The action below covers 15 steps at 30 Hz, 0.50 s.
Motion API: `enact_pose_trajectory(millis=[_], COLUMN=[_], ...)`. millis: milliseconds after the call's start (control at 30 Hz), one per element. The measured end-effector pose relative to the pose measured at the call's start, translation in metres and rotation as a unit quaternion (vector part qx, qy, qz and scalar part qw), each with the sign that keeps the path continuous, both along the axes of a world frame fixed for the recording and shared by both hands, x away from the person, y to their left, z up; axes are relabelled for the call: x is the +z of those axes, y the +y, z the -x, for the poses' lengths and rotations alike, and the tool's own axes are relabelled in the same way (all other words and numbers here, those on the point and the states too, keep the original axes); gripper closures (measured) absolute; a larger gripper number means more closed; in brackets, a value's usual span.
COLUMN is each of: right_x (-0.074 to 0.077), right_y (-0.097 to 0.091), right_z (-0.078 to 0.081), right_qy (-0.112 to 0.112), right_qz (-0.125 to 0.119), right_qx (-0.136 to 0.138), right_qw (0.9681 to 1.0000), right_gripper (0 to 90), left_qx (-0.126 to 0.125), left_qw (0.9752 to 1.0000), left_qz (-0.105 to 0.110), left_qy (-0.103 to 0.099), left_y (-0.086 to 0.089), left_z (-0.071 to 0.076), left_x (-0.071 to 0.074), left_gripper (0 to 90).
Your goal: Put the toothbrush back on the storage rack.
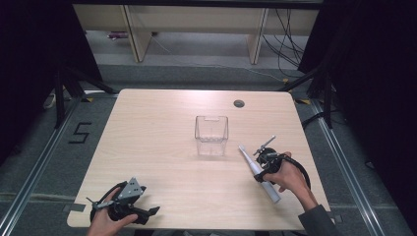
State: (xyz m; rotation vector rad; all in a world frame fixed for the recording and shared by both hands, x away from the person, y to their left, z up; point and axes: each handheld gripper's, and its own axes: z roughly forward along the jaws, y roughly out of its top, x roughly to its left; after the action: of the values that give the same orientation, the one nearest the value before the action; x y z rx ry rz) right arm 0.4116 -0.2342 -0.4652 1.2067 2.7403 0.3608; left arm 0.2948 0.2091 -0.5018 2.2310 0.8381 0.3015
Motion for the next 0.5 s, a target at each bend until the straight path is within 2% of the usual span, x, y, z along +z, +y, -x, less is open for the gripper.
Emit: enact_pose_trajectory(millis=[300,367,400,500], right_x=[-0.0065,-0.0088,-0.0089,-0.0099], right_y=[0.0043,0.0037,0.0048,0.0049], right_z=[-0.0065,-0.0092,-0.0082,-0.0103], right_qy=[0.015,0.013,0.02,0.025], right_qz=[0.019,0.025,0.024,0.029], right_qx=[0.005,0.02,0.008,0.016], right_qw=[0.9997,0.9994,0.9995,0.9991], right_gripper=[49.8,50.7,51.7,54.4], left_qx=[-0.001,-0.001,-0.001,0.0], left_qw=[1.0,1.0,1.0,1.0], left_qz=[0.0,-0.001,-0.001,0.0], left_qy=[0.0,0.0,0.0,0.001], left_y=[0.0001,0.0005,0.0003,-0.0001], left_z=[0.0001,-0.0003,-0.0002,0.0001], left_x=[-0.0001,-0.0001,-0.0002,-0.0003], left_gripper=[14.9,14.9,14.9,14.9])
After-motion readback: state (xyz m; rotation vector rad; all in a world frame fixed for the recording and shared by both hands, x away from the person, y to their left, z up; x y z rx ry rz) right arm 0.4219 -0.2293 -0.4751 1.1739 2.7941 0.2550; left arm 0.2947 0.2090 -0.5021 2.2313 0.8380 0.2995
